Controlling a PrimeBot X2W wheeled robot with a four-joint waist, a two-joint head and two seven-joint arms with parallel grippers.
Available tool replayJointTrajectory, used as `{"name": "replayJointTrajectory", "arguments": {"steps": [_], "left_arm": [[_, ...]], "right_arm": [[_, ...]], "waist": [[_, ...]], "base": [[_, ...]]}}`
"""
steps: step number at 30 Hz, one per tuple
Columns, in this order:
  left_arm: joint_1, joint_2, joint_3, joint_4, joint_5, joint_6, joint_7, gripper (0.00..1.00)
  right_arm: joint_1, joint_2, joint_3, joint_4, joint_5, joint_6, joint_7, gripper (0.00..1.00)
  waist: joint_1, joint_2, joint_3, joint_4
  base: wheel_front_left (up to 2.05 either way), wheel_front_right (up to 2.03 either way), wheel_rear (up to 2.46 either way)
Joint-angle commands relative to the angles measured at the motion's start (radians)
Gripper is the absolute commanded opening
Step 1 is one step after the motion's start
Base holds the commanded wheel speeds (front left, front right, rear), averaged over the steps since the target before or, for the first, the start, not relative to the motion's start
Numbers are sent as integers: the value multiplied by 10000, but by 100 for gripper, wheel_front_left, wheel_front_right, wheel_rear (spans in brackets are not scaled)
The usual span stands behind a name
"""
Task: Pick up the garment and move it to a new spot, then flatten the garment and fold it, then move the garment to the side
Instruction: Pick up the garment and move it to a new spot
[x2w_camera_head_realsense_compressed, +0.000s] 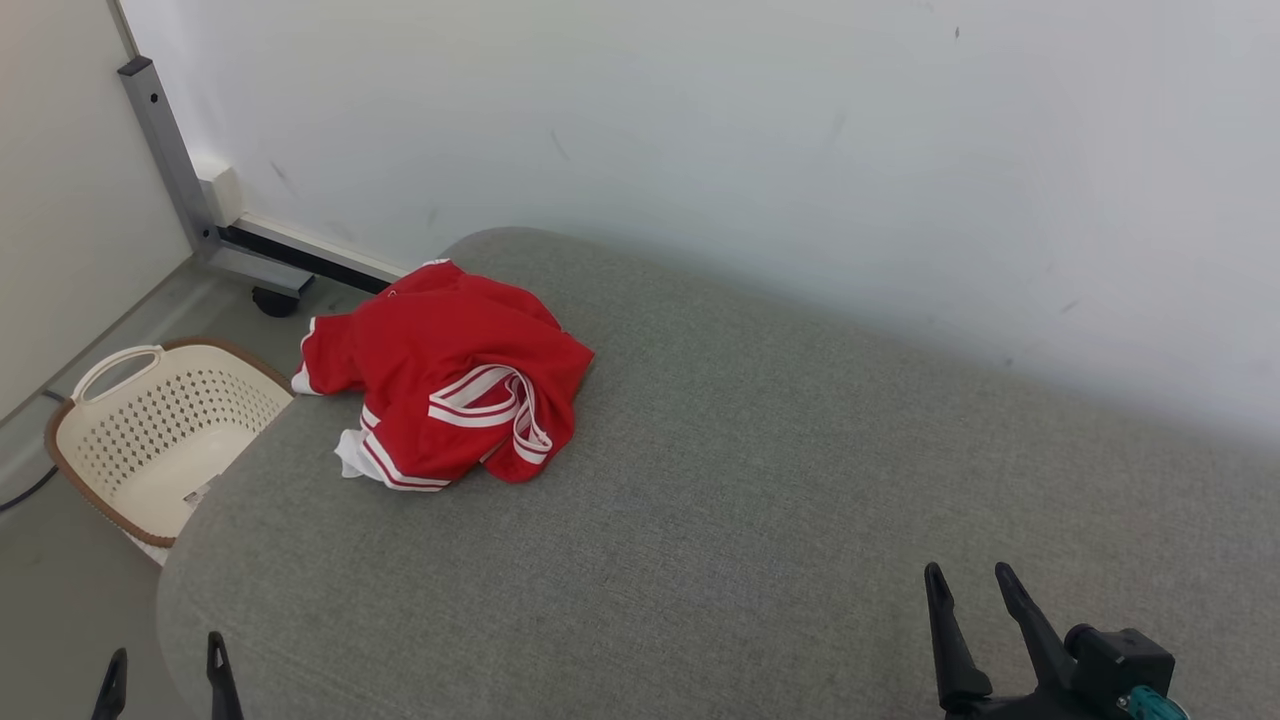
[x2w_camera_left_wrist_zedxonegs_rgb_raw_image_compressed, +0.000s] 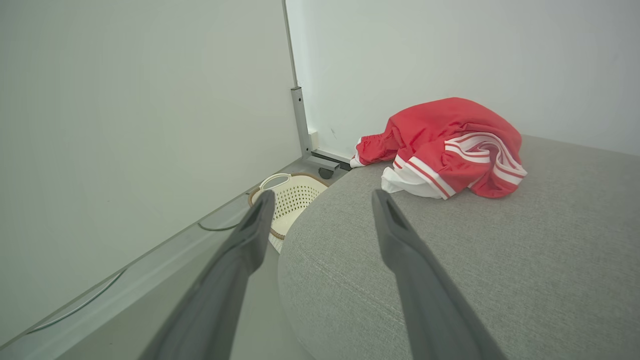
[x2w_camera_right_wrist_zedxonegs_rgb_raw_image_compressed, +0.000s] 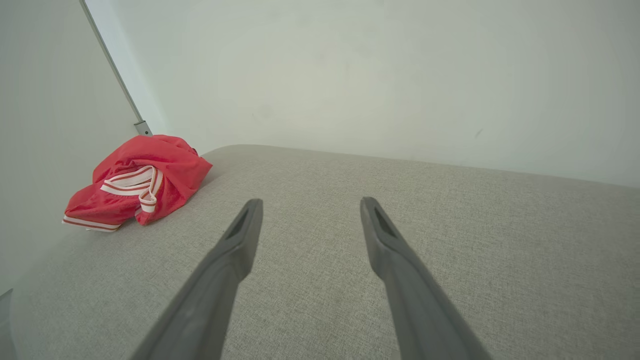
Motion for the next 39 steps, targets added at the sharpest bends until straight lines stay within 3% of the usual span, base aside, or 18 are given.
{"name": "replayJointTrajectory", "arguments": {"steps": [1,8,21,31,39], "left_arm": [[131,43,19,-61,-94,59,-22,100],[-196,126,-79,85,-126,-25,67,100],[-2968,628,249,486,-543,-326,193,100],[-5830,1596,730,2093,-1083,-906,727,100],[-6968,2230,598,3534,-1198,-1252,1511,100]], "right_arm": [[-36,-28,26,45,-1,-21,-64,100],[162,-24,35,93,47,-21,-98,100],[-858,-31,500,-534,-174,-21,154,100],[-1897,-28,969,-658,11,-21,-44,100],[-2128,-18,896,-249,132,-21,-414,100]], "waist": [[0,-1,-12,-15],[0,-1,-107,-234],[0,-1,1080,-2366],[0,-1,2588,-4444],[0,-1,3086,-5489]], "base": [[0,0,0],[0,0,0],[0,0,0],[0,0,0],[0,0,0]]}}
